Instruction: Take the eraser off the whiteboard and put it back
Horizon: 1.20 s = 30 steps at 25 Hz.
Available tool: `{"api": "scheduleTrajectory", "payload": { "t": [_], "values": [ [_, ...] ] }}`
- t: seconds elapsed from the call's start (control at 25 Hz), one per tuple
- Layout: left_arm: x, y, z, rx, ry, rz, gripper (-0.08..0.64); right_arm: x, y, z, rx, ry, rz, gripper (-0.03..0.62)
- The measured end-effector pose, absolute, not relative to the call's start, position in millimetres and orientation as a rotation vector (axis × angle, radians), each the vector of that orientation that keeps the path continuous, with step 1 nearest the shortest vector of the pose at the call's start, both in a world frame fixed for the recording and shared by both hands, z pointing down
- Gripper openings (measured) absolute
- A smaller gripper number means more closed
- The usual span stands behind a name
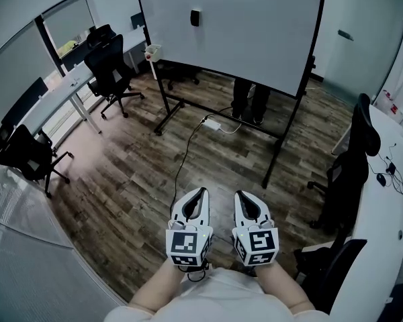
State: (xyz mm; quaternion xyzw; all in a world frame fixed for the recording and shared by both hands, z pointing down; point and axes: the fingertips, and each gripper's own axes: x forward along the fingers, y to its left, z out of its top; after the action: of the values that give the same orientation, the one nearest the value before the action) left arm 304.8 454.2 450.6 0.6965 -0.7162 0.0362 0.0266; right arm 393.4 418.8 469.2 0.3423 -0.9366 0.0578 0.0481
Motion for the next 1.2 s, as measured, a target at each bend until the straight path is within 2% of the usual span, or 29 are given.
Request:
{"api": "scheduleTrajectory", "payload": {
  "t": [0.24,0.56,1.2],
  "values": [
    [298.4,437.5,458.3,2.193,-2.165,0.119,0.018,381.8,406.3,482.3,1.045,-2.834,0.195,0.026],
    [236.8,376.7,478.1,2.201,-2.085,0.092,0.018,333.2,356.9,493.0,1.115,-2.789,0.19,0.028],
    [29.6,217.2,449.7,2.332,-1.996,0.123,0.018,118.1,201.4,460.4,1.227,-2.788,0.17,0.028]
  ]
}}
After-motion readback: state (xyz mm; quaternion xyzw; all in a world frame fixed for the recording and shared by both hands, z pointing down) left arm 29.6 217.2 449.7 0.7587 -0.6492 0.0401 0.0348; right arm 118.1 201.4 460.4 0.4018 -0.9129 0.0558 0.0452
